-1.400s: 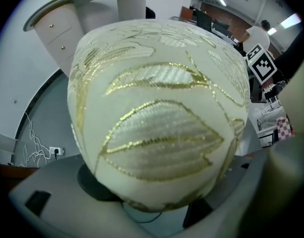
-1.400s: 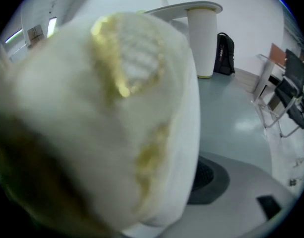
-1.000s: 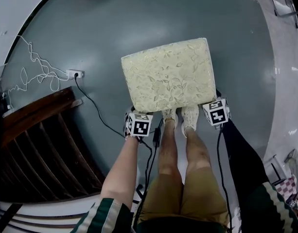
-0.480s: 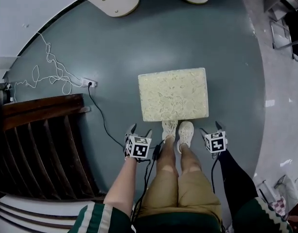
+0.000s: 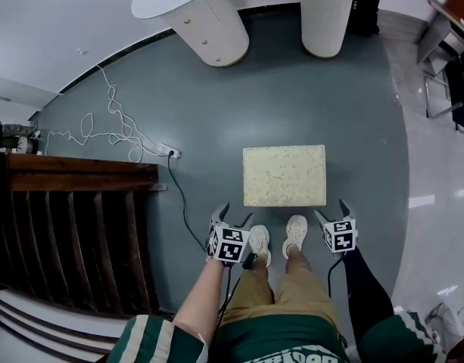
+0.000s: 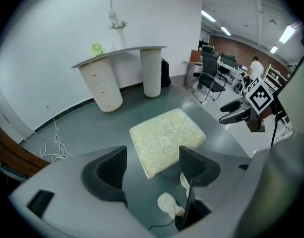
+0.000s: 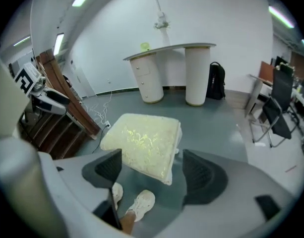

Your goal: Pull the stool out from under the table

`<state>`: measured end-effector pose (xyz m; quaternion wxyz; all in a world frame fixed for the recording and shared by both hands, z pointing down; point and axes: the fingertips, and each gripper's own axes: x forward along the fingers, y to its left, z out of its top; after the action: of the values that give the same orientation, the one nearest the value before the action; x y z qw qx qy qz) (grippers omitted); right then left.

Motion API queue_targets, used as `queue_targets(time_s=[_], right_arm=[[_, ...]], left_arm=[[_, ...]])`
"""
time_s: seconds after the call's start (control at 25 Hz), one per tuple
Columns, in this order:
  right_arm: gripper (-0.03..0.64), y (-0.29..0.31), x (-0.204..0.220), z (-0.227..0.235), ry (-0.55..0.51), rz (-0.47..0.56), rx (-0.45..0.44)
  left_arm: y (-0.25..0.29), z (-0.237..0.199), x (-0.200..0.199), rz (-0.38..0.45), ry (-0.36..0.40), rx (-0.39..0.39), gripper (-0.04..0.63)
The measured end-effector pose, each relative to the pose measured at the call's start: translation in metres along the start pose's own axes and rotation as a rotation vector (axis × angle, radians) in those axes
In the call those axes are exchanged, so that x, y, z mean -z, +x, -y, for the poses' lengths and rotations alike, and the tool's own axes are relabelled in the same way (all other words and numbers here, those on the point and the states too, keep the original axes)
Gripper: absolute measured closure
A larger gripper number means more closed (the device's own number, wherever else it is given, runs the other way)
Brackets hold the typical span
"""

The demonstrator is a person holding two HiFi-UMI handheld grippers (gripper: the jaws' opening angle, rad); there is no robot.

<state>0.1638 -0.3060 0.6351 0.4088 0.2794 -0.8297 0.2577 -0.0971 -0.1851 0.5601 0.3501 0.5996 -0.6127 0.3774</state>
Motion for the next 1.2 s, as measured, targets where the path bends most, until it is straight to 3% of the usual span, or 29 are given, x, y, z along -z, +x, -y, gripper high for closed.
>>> queue_targets(time_s=[0.28,0.52,0.68,0.92,1.2], right_arm=[[0.224,-0.062,-0.080,-0.022,-0.016,0.139,-0.011],[0.224,-0.116,-0.141,-0.056,-0.015,0.286,0.028],[0.224,-0.154,-0.162,-0.088,0.002,0.361,0.080],[0.218,-0.210,-0.206,-0.145,-0.016,0.460,0.117],[0.216,-0.294,-0.238,-0.216,-0.022,0.651,0.239]], left_arm=[[-0.081,-0.018,-0.091,0.171,0.059,-0.038,0.261],[-0.142,-0.035,-0.146,0.338,0.084,-0.034,0.259],[-0.176,-0.041,-0.166,0.440,0.092,0.008,0.258],[-0.234,-0.046,-0.186,0.562,0.174,0.090,0.258],[-0.313,-0.061,-0.179,0.705,0.232,0.163,0.239]])
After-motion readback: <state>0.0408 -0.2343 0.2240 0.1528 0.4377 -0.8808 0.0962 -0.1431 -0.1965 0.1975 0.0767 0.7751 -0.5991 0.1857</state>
